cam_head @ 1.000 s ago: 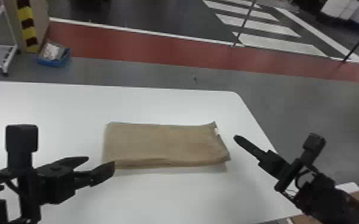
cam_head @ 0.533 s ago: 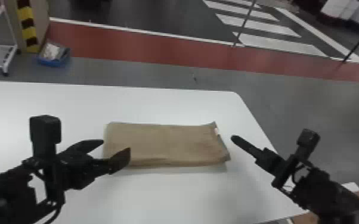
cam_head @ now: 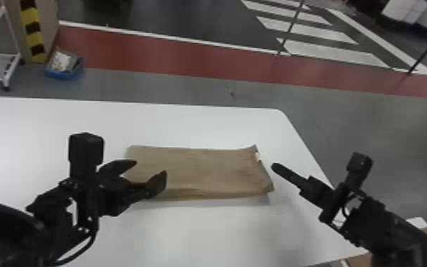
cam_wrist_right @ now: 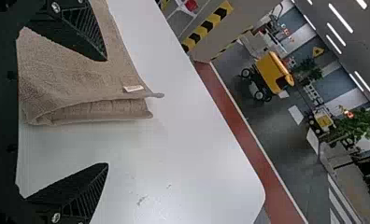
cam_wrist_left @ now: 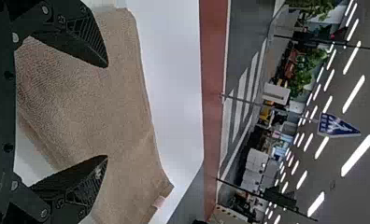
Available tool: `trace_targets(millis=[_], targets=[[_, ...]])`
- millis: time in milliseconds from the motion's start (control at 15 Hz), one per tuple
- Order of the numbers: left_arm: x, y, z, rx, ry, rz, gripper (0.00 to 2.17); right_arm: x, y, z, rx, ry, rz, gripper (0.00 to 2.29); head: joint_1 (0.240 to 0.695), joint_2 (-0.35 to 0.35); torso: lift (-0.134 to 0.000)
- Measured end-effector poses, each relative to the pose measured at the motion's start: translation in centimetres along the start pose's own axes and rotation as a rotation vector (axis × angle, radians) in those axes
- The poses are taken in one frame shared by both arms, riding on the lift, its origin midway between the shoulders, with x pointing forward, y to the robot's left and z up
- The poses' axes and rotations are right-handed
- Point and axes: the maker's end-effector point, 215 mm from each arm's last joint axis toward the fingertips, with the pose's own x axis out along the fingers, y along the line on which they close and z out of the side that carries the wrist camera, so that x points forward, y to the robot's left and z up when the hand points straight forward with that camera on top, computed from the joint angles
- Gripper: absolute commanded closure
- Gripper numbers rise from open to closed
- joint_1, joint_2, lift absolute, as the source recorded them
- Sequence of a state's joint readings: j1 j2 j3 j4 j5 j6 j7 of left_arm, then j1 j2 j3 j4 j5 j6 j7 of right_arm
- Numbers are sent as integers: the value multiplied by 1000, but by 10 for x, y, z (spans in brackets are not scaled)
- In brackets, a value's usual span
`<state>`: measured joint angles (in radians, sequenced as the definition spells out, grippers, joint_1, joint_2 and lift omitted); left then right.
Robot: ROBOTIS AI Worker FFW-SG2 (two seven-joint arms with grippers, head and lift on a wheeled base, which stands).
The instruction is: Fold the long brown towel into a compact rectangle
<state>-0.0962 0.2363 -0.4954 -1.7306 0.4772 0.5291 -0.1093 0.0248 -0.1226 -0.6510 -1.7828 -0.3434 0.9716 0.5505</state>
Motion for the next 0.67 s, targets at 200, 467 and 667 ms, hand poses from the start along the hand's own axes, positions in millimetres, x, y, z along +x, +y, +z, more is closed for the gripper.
trace_targets(millis=[200, 467, 667], targets=[[4, 12, -19, 62, 81, 63, 221, -1, 2, 1, -5, -8, 12, 90, 695, -350, -123], [-7, 25, -71, 112, 264, 131, 275, -2, 8, 6, -12, -24, 32, 90, 695, -350, -123], [-12, 22, -68, 111, 259, 126, 360, -2, 8, 9, -16, -32, 35, 90, 695, -350, -123]])
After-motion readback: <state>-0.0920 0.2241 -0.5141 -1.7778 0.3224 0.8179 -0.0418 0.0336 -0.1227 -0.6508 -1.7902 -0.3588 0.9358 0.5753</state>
